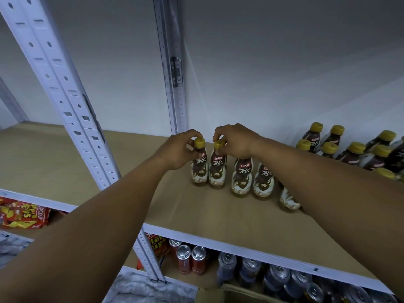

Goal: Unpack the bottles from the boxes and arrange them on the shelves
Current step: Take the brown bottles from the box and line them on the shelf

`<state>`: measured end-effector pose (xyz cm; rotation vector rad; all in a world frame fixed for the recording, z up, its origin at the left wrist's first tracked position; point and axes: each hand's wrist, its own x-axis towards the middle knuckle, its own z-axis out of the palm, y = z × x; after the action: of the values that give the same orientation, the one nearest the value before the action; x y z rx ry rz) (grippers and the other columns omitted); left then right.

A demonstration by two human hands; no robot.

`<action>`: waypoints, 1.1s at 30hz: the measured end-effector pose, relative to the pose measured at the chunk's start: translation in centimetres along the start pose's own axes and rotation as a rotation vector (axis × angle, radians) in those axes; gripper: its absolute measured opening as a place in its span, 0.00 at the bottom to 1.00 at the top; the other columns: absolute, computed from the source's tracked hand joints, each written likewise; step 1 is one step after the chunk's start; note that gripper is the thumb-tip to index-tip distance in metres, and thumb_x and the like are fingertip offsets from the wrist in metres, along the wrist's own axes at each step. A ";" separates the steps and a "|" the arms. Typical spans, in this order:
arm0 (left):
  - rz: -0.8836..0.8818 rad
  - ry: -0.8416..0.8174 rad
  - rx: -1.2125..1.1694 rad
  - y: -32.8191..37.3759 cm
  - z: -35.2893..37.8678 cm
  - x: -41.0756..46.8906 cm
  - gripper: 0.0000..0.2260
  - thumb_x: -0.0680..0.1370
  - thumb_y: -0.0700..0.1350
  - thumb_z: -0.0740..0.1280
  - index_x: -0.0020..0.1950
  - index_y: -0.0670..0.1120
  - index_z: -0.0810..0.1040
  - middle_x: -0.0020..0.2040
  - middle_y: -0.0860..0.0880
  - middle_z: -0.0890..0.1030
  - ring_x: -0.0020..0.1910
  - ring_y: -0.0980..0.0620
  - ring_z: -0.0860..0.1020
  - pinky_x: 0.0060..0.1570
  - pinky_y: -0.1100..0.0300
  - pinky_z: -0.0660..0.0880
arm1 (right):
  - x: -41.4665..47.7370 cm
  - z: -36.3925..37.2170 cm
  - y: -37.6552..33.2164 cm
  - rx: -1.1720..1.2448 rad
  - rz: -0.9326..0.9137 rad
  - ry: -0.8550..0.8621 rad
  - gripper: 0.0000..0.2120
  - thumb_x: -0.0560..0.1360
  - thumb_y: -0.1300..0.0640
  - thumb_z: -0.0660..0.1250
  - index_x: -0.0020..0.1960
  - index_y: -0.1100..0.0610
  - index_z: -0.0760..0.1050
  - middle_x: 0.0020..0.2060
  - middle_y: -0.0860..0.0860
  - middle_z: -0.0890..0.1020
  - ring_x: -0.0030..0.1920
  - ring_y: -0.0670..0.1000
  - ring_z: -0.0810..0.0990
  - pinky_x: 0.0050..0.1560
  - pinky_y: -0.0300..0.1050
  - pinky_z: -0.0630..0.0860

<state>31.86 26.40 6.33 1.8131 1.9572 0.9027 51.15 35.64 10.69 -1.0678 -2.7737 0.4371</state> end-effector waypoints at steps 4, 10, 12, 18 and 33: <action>-0.009 -0.015 0.014 0.1 -0.2 0.0 0.19 0.74 0.46 0.77 0.61 0.57 0.76 0.57 0.51 0.81 0.45 0.50 0.84 0.57 0.46 0.80 | 0.1 0.0 0.0 -0.033 -0.015 -0.009 0.17 0.76 0.52 0.73 0.63 0.51 0.74 0.62 0.53 0.77 0.55 0.54 0.76 0.49 0.45 0.71; -0.061 -0.008 0.016 0.8 0.0 -1.7 0.36 0.76 0.47 0.76 0.79 0.57 0.61 0.65 0.51 0.76 0.54 0.49 0.81 0.59 0.53 0.76 | -1.0 -0.4 -0.1 -0.045 0.017 -0.011 0.28 0.77 0.45 0.70 0.74 0.47 0.66 0.66 0.54 0.76 0.58 0.55 0.78 0.57 0.49 0.76; -0.110 0.039 0.014 0.7 0.3 -3.0 0.39 0.76 0.49 0.76 0.80 0.56 0.57 0.62 0.51 0.74 0.54 0.49 0.80 0.55 0.55 0.74 | -2.4 -0.6 -0.2 -0.043 0.019 0.054 0.28 0.78 0.42 0.68 0.75 0.46 0.65 0.65 0.53 0.77 0.59 0.55 0.78 0.59 0.51 0.77; -0.153 0.153 0.067 1.6 2.6 -8.6 0.20 0.77 0.49 0.74 0.67 0.48 0.74 0.55 0.47 0.78 0.49 0.48 0.79 0.50 0.60 0.71 | -9.0 0.6 0.1 -0.047 -0.003 0.251 0.20 0.78 0.41 0.65 0.66 0.48 0.75 0.57 0.50 0.82 0.57 0.55 0.79 0.56 0.52 0.77; -0.070 -0.075 0.056 8.7 15.6 -21.2 0.11 0.78 0.52 0.72 0.56 0.49 0.80 0.47 0.49 0.81 0.47 0.48 0.80 0.51 0.51 0.78 | -29.3 12.2 3.2 0.053 0.228 0.173 0.13 0.79 0.44 0.67 0.58 0.50 0.80 0.52 0.51 0.84 0.51 0.55 0.80 0.45 0.49 0.76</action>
<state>51.27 9.24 -3.58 1.7693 2.0047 0.7553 72.02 15.48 -2.55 -1.3465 -2.4890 0.4190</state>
